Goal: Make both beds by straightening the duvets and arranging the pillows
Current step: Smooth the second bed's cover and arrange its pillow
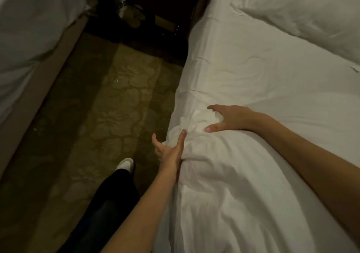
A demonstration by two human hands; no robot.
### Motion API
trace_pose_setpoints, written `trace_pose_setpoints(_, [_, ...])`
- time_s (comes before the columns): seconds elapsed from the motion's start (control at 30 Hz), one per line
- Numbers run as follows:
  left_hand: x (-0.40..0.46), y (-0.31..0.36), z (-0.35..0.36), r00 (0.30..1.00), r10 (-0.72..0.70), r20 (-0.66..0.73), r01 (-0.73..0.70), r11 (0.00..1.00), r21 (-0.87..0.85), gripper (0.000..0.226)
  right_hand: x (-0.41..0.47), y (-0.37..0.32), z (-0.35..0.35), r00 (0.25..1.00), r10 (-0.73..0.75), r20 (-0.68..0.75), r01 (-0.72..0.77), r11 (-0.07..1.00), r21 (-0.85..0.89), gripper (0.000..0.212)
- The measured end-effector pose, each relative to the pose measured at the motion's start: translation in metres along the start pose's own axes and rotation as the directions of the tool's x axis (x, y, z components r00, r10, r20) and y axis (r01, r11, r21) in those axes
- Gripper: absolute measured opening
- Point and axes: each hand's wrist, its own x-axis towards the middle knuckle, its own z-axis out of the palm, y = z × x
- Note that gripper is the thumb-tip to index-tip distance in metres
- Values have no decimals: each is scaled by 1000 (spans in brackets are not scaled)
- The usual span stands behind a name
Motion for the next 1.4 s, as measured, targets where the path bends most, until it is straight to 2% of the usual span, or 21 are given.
trace_pose_setpoints(0.13, [10, -17, 6, 999, 22, 36, -17, 989, -150, 96, 26, 5, 15, 996, -28, 84, 24, 998, 51, 99])
trace_pose_setpoints(0.23, [18, -23, 5, 999, 33, 31, -29, 990, -140, 97, 45, 9, 29, 992, -40, 123, 32, 997, 64, 110])
trace_pose_setpoints(0.33, [30, -33, 2, 999, -13, 47, 17, 995, -100, 96, 58, 13, 39, 989, -35, 140, 21, 995, 101, 105])
trace_pose_setpoints(0.47, [35, -39, 1, 997, -40, 61, 46, 994, -94, 95, 70, 13, 46, 990, -31, 138, 11, 990, 140, 87])
trace_pose_setpoints(0.63, [33, -29, 11, 1000, -13, -1, 12, 986, -166, 77, 83, 11, 56, 989, -14, 147, 2, 997, 80, 91])
trace_pose_setpoints(0.73, [32, -27, 15, 1000, 8, 20, -4, 980, -198, 68, 89, 10, 62, 991, -31, 134, 24, 998, 50, 94])
trace_pose_setpoints(0.8, [30, -28, 17, 998, 50, 46, -41, 982, -183, 70, 89, 12, 64, 990, -28, 138, 22, 999, 45, 94])
trace_pose_setpoints(0.97, [20, -28, 17, 970, 216, 109, -194, 964, -183, 98, 88, 14, 64, 989, -34, 141, 37, 999, -13, 90])
trace_pose_setpoints(1.07, [17, -28, 18, 934, 323, 149, -300, 941, -159, 101, 80, 16, 62, 994, -41, 97, 48, 996, -69, 88])
trace_pose_setpoints(1.17, [6, -23, 26, 890, 416, 187, -404, 909, -101, 100, 60, 27, 56, 1000, -6, -21, 5, 1000, -25, 95])
trace_pose_setpoints(1.27, [-12, -11, 48, 816, 518, 257, -502, 855, -128, 96, 34, 51, 42, 989, 48, -140, -45, 999, 23, 100])
trace_pose_setpoints(1.4, [-37, 19, 102, 674, 603, 426, -597, 785, -167, 93, -13, 97, 8, 935, 231, -270, -183, 964, 192, 73])
